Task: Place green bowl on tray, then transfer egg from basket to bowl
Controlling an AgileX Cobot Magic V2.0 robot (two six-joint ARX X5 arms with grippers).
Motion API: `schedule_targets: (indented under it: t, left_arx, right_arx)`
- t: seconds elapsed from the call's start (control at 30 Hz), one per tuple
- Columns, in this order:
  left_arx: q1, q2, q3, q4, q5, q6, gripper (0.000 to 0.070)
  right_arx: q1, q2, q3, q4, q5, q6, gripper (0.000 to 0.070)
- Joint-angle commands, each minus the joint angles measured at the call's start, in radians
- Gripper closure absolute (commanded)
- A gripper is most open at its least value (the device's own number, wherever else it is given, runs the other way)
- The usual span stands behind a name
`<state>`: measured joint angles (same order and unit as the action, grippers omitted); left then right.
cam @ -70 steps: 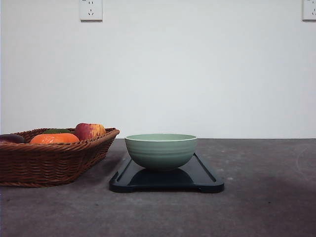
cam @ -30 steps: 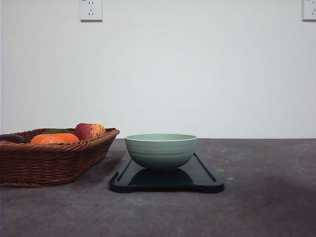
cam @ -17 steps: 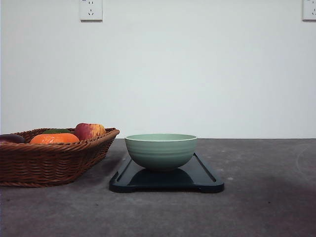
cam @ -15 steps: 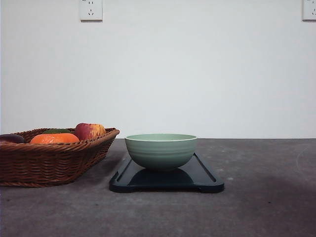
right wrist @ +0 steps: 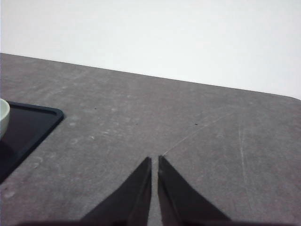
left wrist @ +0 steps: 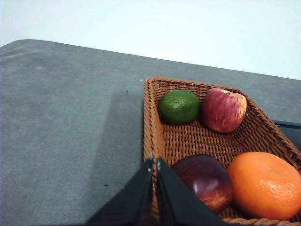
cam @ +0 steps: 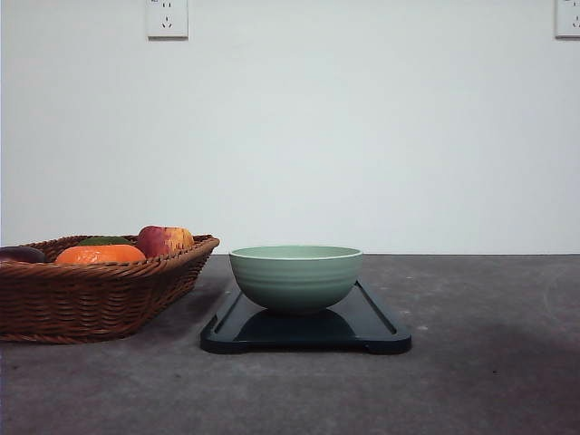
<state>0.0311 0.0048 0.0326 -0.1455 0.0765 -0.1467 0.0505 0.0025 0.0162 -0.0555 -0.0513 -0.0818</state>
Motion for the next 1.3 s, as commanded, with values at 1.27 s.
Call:
schedule_targets:
  t: [1.27]
  left_arx:
    - [0.003, -0.002, -0.019, 0.01, -0.002, -0.001, 0.07]
  right_arx:
    - [0.0, 0.001, -0.004, 0.011, 0.0, -0.001, 0.0683]
